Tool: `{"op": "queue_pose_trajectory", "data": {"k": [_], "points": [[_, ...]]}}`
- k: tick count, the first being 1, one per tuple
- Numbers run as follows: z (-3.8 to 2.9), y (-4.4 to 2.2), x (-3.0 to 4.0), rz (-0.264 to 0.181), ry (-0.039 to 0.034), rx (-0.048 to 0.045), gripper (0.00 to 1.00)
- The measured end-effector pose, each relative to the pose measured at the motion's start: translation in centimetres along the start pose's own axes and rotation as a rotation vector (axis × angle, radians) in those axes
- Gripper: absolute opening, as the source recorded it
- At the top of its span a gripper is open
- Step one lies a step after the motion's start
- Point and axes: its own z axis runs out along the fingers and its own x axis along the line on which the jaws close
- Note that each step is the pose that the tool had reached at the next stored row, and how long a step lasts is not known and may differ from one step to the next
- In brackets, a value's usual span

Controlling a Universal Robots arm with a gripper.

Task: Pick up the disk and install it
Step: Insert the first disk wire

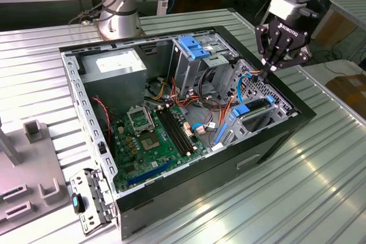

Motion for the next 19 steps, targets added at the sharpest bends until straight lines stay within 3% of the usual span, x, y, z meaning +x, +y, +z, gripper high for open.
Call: {"op": "queue_pose_trajectory", "data": {"k": [4,7,8,9,10,14,15,16,18,19], "points": [[-0.01,-0.06,-0.08,-0.044,0.0017,0.0027,0.11],[-0.01,-0.07,-0.11,-0.080,0.0048,0.0147,0.11],[-0.01,-0.08,-0.11,-0.092,0.0071,0.0249,0.11],[-0.01,-0.08,-0.11,-0.111,0.0158,0.0652,0.11],[-0.01,-0.07,-0.10,-0.119,0.0180,0.0750,0.11],[-0.01,-0.07,-0.12,-0.197,0.0192,0.0858,0.11],[-0.03,-0.07,-0.12,-0.205,0.0202,0.0896,0.11],[-0.14,-0.08,-0.14,-0.213,0.0232,0.0999,0.11],[-0.19,-0.11,-0.32,-0.214,0.0265,0.1017,0.11],[-0.24,-0.18,-0.81,-0.214,0.0380,0.0987,0.11]]}}
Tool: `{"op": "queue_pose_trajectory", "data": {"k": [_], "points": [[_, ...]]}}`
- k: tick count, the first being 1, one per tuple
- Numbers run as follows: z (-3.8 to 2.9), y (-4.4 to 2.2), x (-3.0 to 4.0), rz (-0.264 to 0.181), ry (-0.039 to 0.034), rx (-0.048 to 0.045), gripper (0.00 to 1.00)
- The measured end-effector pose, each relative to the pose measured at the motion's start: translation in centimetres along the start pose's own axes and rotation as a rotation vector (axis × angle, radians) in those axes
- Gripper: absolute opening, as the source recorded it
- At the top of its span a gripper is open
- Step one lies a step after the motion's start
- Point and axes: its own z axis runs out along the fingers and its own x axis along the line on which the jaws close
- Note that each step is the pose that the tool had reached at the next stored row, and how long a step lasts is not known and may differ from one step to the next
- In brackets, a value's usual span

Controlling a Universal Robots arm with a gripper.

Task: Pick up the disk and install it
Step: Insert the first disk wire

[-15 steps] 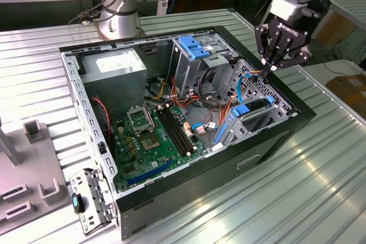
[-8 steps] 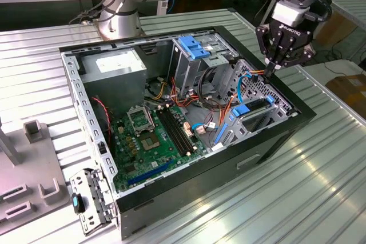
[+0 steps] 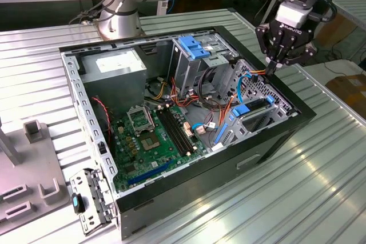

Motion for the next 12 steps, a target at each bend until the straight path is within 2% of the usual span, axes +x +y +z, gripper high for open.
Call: {"op": "queue_pose_trajectory", "data": {"k": [1,2,3,5,8,10,12], "points": [[-0.05,-0.19,-0.50,-0.002,0.0159,-0.0062,0.11],[-0.06,-0.30,-0.73,-0.005,0.0233,-0.0088,0.11],[-0.06,-0.32,-0.78,-0.012,0.0267,-0.0095,0.11],[-0.06,-0.35,-0.77,-0.032,0.0268,-0.0076,0.11],[-0.06,-0.41,-0.75,-0.089,0.0247,-0.0013,0.13],[-0.05,-0.43,-0.75,-0.116,0.0248,0.0011,0.25],[-0.05,-0.44,-0.74,-0.141,0.0251,0.0033,0.25]]}}
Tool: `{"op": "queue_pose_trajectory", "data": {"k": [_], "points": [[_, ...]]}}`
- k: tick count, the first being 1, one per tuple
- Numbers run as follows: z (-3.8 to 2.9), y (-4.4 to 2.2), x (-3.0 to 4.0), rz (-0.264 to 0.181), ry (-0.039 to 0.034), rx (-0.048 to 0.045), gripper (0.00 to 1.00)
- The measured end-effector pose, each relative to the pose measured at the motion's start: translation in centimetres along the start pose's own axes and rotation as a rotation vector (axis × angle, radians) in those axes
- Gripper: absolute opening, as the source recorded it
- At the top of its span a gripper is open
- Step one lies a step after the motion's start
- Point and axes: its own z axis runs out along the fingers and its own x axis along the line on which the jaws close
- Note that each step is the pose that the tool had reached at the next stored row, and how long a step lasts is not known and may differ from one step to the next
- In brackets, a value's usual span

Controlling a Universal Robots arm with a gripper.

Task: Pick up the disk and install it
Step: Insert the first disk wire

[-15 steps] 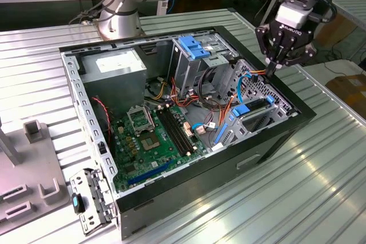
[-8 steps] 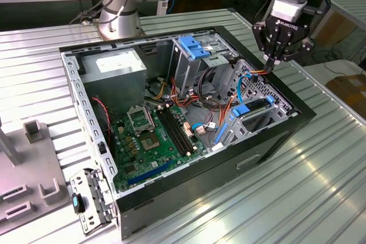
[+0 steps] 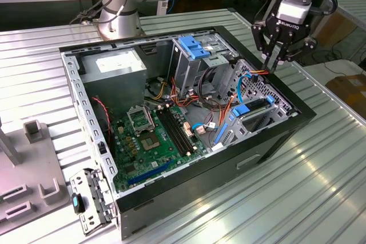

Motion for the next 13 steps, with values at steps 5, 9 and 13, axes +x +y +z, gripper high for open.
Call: {"op": "queue_pose_trajectory", "data": {"k": [5,9,13], "points": [[0.04,0.00,0.00,-0.061,0.0012,0.0060,0.33],[0.20,0.00,-0.02,-0.184,-0.0030,0.0221,0.33],[0.54,-0.29,-0.52,-0.297,0.0106,0.0382,0.33]]}}
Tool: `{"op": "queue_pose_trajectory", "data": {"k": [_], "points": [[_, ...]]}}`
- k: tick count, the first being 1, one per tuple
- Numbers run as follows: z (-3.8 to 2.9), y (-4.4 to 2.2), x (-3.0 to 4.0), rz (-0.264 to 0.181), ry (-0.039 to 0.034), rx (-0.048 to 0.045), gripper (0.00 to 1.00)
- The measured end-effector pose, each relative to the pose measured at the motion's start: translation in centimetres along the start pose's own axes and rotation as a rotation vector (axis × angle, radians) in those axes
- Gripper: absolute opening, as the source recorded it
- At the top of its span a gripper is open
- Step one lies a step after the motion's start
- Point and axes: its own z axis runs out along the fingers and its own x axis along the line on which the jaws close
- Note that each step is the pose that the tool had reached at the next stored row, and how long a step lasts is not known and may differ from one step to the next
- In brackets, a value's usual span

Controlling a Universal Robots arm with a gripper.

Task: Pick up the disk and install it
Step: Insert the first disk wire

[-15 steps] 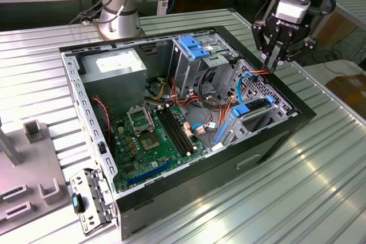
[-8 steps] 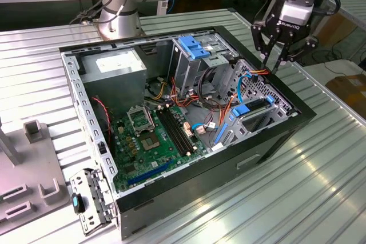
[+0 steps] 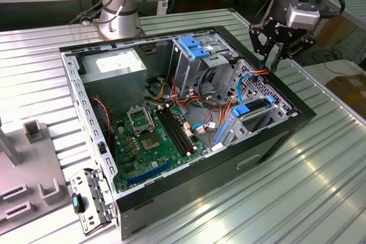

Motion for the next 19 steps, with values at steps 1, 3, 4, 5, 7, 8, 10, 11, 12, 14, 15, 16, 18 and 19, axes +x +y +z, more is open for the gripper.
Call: {"op": "queue_pose_trajectory", "data": {"k": [1,3,4,5,7,8,10,11,12,14,15,16,18,19], "points": [[0.03,-0.02,-0.02,-0.038,0.0015,0.0040,0.33],[0.10,-0.02,-0.03,-0.123,0.0016,0.0136,0.33],[0.12,-0.02,-0.04,-0.141,0.0029,0.0142,0.33],[0.15,-0.02,-0.04,-0.163,0.0064,0.0123,0.33],[0.23,-0.01,-0.05,-0.188,0.0268,-0.0101,0.33],[0.25,-0.04,-0.08,-0.189,0.0331,-0.0158,0.33],[0.28,-0.05,-0.09,-0.195,0.0352,-0.0174,0.33],[0.30,-0.04,-0.11,-0.203,0.0352,-0.0162,0.33],[0.36,-0.03,-0.12,-0.208,0.0351,-0.0150,0.33],[0.53,-0.08,-0.20,-0.216,0.0351,-0.0136,0.33],[0.55,-0.08,-0.21,-0.216,0.0353,-0.0137,0.33],[0.56,-0.09,-0.21,-0.216,0.0353,-0.0137,0.25],[0.56,-0.09,-0.22,-0.216,0.0364,-0.0150,0.17],[0.55,-0.08,-0.21,-0.216,0.0365,-0.0152,0.17]]}}
